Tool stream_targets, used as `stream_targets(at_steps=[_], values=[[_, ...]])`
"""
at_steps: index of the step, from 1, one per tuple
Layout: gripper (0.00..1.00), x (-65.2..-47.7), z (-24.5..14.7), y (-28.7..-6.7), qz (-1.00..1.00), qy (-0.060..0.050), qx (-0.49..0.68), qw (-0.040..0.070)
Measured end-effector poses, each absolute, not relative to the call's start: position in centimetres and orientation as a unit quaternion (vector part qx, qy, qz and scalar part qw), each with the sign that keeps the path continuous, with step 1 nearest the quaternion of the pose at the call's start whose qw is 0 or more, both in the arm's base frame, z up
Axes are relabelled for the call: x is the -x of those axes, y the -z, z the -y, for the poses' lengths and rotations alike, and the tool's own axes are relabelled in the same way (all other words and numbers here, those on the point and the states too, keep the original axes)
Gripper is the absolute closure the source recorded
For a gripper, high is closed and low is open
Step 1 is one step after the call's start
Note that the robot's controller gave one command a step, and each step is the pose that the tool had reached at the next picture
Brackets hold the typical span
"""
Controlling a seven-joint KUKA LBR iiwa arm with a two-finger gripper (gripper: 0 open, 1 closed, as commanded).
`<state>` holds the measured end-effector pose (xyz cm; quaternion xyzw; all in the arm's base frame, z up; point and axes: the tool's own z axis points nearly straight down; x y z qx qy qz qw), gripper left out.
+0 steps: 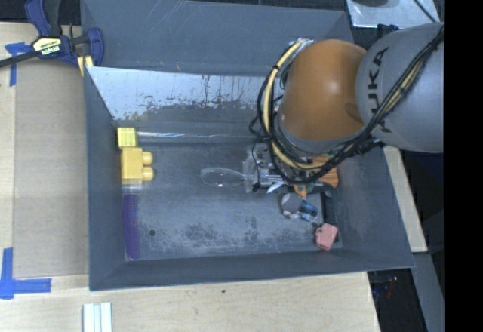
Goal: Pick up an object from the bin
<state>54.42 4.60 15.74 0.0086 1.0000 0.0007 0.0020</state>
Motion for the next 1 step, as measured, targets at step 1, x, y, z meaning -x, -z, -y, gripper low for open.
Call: stream_targets(at_steps=[1], values=[[1.00,-54.55,-4.59,-18.58,-1.000,-0.001,-0.009,0.005]])
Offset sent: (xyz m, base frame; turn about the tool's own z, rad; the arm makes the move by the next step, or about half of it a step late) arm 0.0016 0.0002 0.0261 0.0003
